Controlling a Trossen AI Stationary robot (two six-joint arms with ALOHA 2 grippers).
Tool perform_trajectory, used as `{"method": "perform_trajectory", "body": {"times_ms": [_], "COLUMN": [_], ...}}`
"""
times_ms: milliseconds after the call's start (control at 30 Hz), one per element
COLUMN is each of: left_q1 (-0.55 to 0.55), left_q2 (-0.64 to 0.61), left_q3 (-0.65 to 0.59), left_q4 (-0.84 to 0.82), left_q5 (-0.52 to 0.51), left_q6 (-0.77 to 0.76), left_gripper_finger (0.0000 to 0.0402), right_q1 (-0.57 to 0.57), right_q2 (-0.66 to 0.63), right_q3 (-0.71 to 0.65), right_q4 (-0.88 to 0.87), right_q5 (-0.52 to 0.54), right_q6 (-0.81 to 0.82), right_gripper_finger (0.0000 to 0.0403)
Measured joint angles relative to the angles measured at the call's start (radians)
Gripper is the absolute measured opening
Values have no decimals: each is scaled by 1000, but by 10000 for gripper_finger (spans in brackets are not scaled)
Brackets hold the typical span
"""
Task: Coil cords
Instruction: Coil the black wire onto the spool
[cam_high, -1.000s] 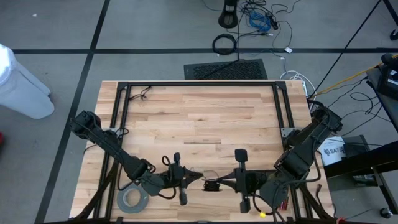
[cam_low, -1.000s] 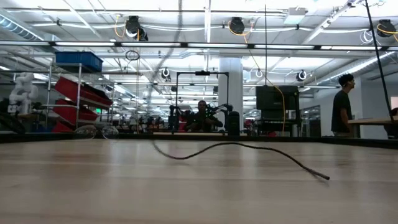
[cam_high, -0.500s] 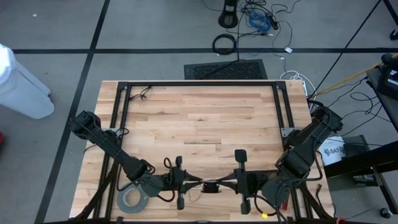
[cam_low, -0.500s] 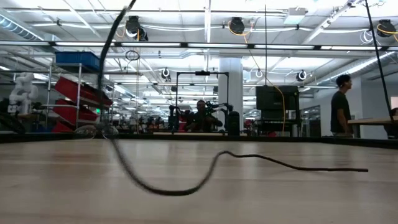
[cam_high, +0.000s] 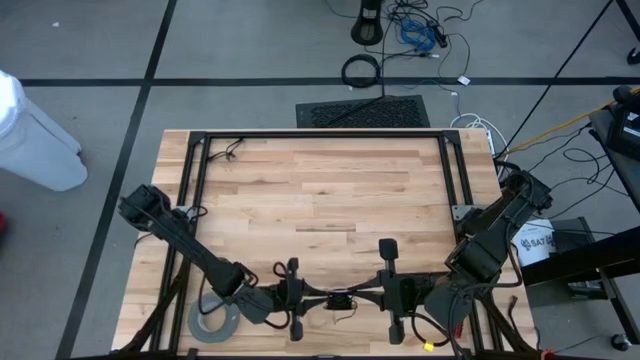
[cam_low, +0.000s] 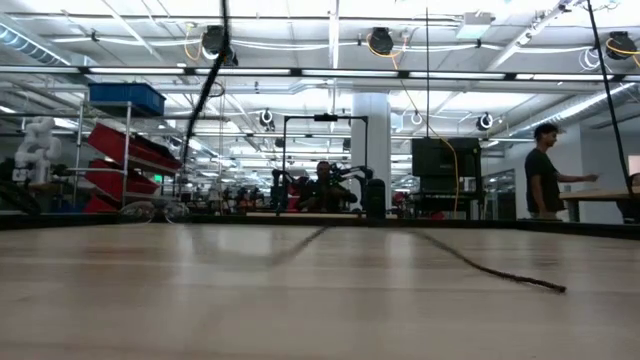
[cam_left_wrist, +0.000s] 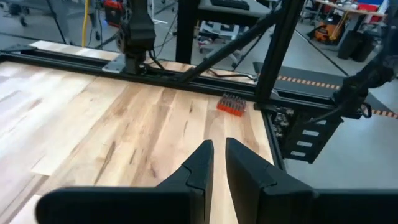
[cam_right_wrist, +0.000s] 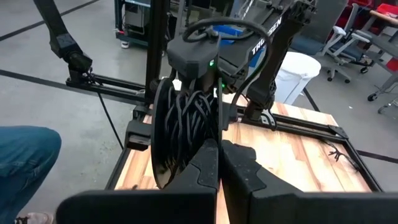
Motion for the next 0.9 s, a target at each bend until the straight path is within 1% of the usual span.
{"method": "perform_trajectory", "body": {"times_ms": [300, 367, 500, 567, 633, 700, 800, 900], "left_q1": [-11, -24, -50, -66, -79, -81, -79, -82], "left_q2": [10, 9, 8, 16, 27, 36, 61, 109], "left_q3": [0, 0, 0, 0, 0, 0, 0, 0], "left_q4": [2, 30, 114, 152, 159, 155, 216, 285], "left_q5": [2, 7, 104, 130, 153, 163, 163, 186], "left_q6": [-24, -24, -26, -33, -34, -26, -47, -43], "left_gripper_finger": [48, 48, 49, 59, 79, 109, 165, 220], "right_q1": [0, 0, 0, 0, 0, 0, 0, -1], "right_q2": [0, 0, 0, 0, 0, 0, 0, 0], "right_q3": [0, 0, 0, 0, 0, 0, 0, 0], "right_q4": [-1, -2, -8, -8, -8, -8, -8, -8], "right_q5": [0, 0, 0, 0, 0, 2, 8, 29], "right_q6": [0, 0, 0, 1, 1, 1, 2, 2], "right_gripper_finger": [0, 0, 0, 0, 0, 0, 0, 0]}}
